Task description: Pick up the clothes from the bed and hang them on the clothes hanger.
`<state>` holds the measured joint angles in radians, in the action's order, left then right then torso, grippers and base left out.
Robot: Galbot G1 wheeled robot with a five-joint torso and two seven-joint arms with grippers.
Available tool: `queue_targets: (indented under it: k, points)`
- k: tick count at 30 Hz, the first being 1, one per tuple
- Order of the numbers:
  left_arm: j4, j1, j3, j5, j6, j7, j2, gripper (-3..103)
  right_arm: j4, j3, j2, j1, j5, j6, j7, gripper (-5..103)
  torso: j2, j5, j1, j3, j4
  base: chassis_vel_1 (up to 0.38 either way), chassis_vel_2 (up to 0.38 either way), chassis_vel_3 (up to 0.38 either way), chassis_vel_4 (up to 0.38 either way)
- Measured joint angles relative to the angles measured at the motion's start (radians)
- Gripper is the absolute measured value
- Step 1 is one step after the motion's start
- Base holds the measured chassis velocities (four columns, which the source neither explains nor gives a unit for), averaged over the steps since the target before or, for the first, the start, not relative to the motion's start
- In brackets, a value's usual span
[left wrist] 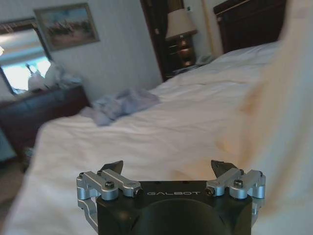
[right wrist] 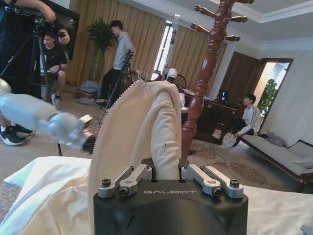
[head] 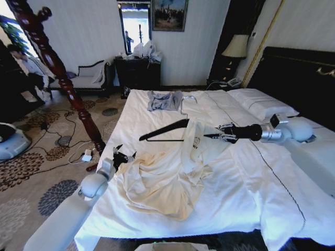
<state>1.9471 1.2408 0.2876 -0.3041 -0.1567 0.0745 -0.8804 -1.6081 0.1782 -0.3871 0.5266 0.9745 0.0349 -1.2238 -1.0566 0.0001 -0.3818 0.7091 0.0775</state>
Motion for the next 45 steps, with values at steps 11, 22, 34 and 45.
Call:
queue_targets:
  k: [11, 22, 34, 45]
  points:
    - [-0.007, 0.036, -0.017, -0.086, 0.05, 0.022, -0.064, 100, -0.073, -0.011, 0.018, 0.007, 0.023, 0.003, 0.028, 20, 0.0, -0.0001, 0.0, 0.0, 0.0003, 0.0, 0.0, 0.0, 0.0]
    - [-0.018, -0.052, -0.023, -0.298, -0.004, 0.036, -0.075, 100, -0.104, -0.013, 0.017, 0.007, 0.024, 0.003, 0.033, 20, 0.0, 0.0, 0.0, 0.0, 0.0003, 0.0, 0.0, 0.0, 0.0]
    - [-0.114, -0.094, -0.119, -0.303, -0.032, 0.032, -0.14, 96, -0.116, -0.008, 0.017, 0.007, 0.027, 0.004, 0.038, 20, 0.0, 0.0, 0.0, 0.0, 0.0002, 0.0, 0.0, 0.0, 0.0]
    - [-0.138, -0.117, -0.15, -0.297, -0.03, 0.046, -0.154, 58, -0.121, -0.015, 0.015, 0.001, 0.032, 0.006, 0.043, 20, 0.0, 0.0, 0.0, 0.0, 0.0002, 0.0, 0.0, 0.0, 0.0]
